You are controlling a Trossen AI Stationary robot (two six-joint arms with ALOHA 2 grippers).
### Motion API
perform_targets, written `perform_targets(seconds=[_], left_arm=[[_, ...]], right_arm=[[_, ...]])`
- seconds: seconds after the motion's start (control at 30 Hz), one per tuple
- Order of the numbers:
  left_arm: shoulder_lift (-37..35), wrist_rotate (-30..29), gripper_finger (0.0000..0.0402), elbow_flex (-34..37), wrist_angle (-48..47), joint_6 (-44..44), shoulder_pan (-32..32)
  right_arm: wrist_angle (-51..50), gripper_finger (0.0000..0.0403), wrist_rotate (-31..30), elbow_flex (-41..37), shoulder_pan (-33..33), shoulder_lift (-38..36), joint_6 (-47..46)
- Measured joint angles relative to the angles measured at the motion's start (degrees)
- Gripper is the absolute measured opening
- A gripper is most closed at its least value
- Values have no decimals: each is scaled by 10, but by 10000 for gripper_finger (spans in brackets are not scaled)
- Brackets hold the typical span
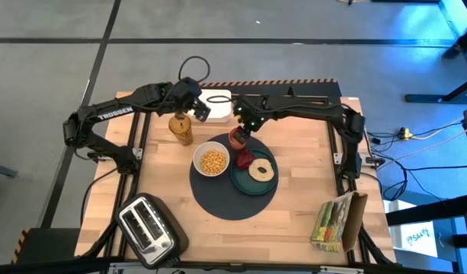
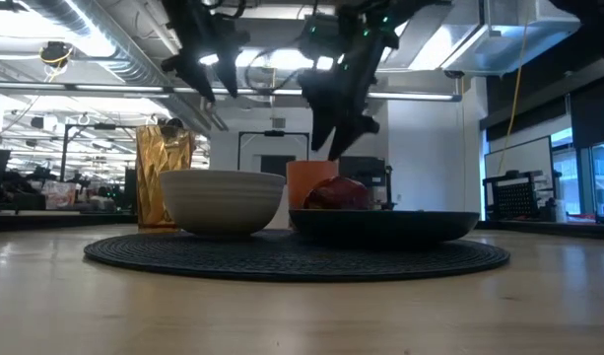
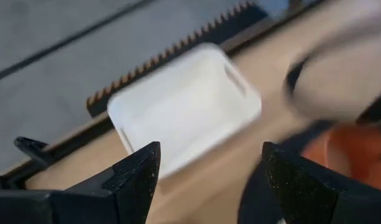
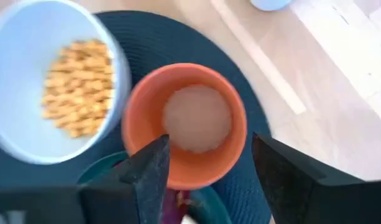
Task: Arrange a breakfast setting
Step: Put the yellow spoon to the bottom left of the green plate
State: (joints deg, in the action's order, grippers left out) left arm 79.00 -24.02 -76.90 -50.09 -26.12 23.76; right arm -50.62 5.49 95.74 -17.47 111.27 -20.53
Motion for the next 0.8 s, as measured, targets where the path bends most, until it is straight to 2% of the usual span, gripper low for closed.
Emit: perform_targets(seconds=[0.1,0.3,0.43,0.57,0.8], left_arm=[[0,38,275,0,-58,55,3],[0,61,275,0,-193,179,34],[0,105,269,0,-198,260,64],[3,164,241,0,-197,368,90],[4,162,194,0,-174,450,135]], right_arm=[[-1,218,18,0,-4,-26,12],[8,218,33,0,-10,-66,33],[22,218,48,0,-14,-71,50],[27,218,61,0,-18,-71,57],[25,218,61,0,-17,-71,60]])
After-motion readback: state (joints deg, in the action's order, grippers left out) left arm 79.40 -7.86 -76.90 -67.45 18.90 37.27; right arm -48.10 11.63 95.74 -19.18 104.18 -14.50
